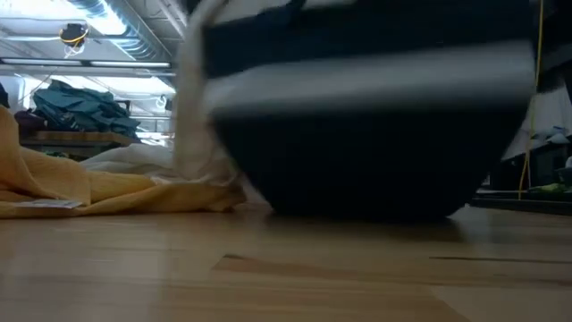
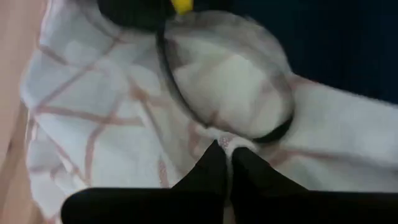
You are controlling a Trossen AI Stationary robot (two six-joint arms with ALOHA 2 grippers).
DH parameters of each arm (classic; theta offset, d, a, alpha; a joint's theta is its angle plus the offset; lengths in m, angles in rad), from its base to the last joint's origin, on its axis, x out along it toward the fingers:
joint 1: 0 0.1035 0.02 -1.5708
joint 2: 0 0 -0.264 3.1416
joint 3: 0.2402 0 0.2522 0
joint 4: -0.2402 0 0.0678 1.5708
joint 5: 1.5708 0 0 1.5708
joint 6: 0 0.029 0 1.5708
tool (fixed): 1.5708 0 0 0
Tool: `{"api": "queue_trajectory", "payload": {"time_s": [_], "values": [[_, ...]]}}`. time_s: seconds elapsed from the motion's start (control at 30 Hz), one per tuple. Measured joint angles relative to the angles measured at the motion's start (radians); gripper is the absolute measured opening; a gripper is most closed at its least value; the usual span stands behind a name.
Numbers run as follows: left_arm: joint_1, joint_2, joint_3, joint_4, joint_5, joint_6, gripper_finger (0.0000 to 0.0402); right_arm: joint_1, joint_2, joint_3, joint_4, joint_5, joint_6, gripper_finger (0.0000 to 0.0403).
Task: Fold towel
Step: Fold the white-and-brown checkered towel
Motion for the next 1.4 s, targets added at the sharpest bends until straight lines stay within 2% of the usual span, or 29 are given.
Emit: {"api": "queue_trajectory", "payload": {"time_s": [0.17,0.27,0.5,0.63,0.8,1.03,1.27,1.4], "values": [[0.001,0.036,0.000,0.144,0.000,0.025,0.0000,-0.086,-0.008,-0.083,-0.047,0.034,0.000,0.0001],[0.002,0.049,0.000,0.211,-0.001,0.046,0.0000,-0.124,-0.008,-0.087,-0.110,0.072,0.000,0.0001],[0.005,0.107,0.000,0.367,0.007,0.107,0.0000,-0.186,-0.029,-0.071,-0.264,0.343,0.003,0.0001],[0.022,0.149,0.000,0.451,-0.023,0.137,0.0000,-0.240,-0.044,-0.050,-0.345,0.449,0.002,0.0001],[0.058,0.162,-0.002,0.562,-0.086,0.155,0.0000,-0.345,-0.083,-0.049,-0.362,0.472,0.000,0.0001],[0.128,0.162,-0.001,0.718,-0.096,0.160,0.0000,-0.497,-0.137,-0.047,-0.357,0.510,-0.028,0.0001],[0.207,0.162,-0.001,0.789,-0.097,0.173,0.0000,-0.609,-0.178,-0.046,-0.336,0.538,-0.055,0.0001],[0.237,0.162,-0.001,0.800,-0.095,0.175,0.0000,-0.650,-0.194,-0.045,-0.261,0.534,-0.058,0.0001]]}}
